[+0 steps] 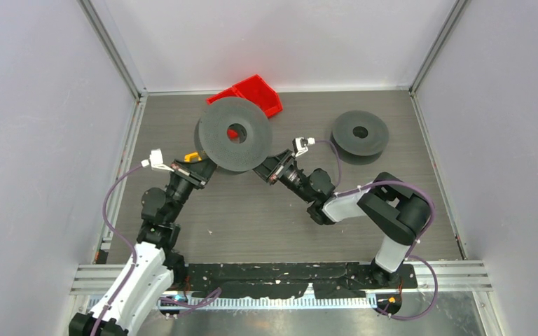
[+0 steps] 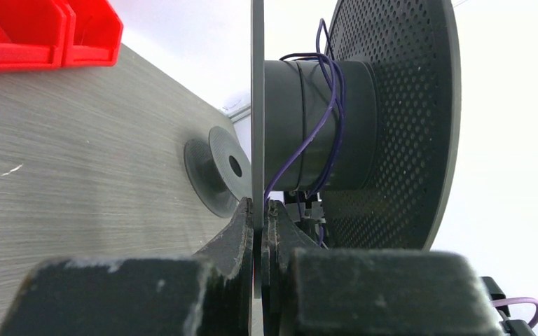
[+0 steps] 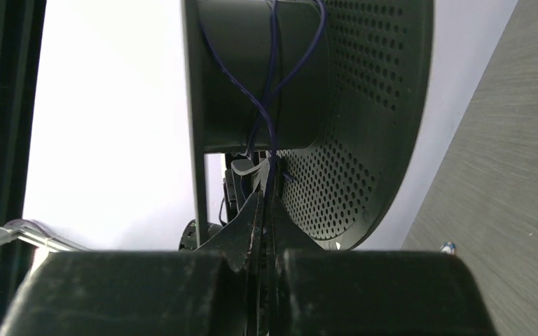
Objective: Wrap the cables
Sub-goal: Wrap the cable around the cable reel.
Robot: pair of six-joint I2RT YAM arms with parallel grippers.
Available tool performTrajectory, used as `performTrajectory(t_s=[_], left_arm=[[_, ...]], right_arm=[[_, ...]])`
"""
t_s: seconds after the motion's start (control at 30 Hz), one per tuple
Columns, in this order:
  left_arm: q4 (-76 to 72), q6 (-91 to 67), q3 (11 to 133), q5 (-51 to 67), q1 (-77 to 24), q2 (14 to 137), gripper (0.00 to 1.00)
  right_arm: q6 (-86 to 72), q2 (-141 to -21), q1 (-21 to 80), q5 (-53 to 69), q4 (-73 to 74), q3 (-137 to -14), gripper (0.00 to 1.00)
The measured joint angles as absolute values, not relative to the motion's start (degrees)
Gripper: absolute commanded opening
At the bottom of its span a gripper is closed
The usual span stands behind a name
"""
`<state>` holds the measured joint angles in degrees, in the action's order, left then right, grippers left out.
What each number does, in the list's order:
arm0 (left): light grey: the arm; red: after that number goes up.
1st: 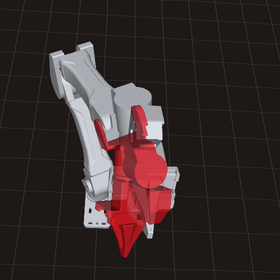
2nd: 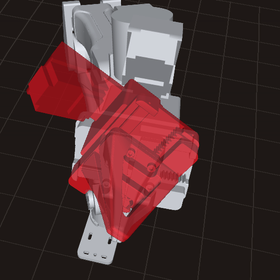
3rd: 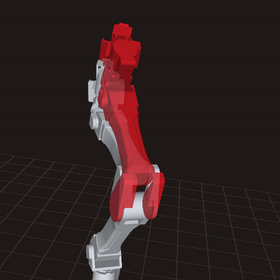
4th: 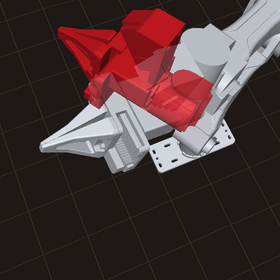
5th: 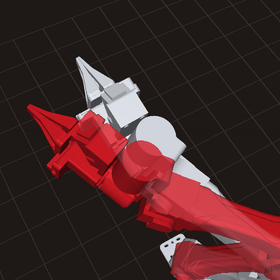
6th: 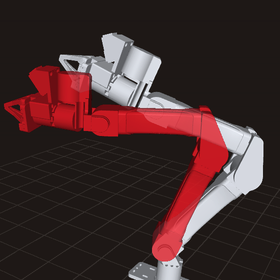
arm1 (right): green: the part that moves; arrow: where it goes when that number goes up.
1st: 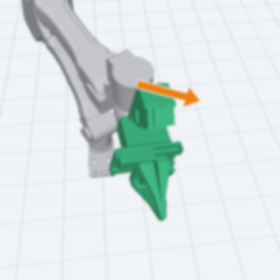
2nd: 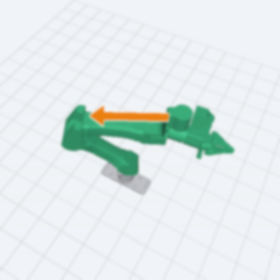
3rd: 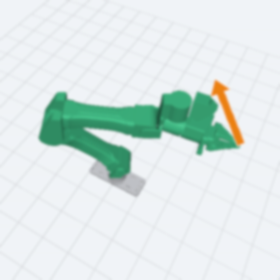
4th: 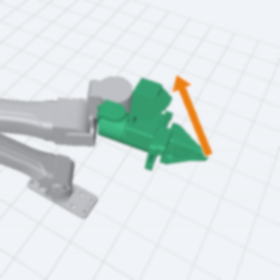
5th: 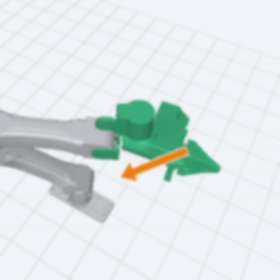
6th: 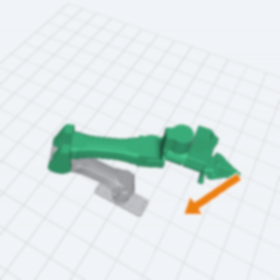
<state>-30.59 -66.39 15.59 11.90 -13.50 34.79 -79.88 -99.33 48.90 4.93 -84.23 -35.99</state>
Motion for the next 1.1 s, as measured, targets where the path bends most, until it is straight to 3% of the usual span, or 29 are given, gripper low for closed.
performTrajectory(t_s=[0.67,1.0,1.1], left_arm=[[-26.61,-67.72,11.46,8.88,-16.01,27.16,0.00],[-31.31,-70.35,9.96,10.11,-16.78,39.40,0.00],[-34.98,-71.44,9.96,11.03,-17.28,44.36,0.00]], right_arm=[[-86.89,-99.26,49.39,2.09,-84.34,-29.89,0.05],[-87.57,-101.38,48.31,2.87,-84.31,-28.49,0.06],[-87.96,-102.02,47.31,3.77,-84.25,-28.25,0.10]])
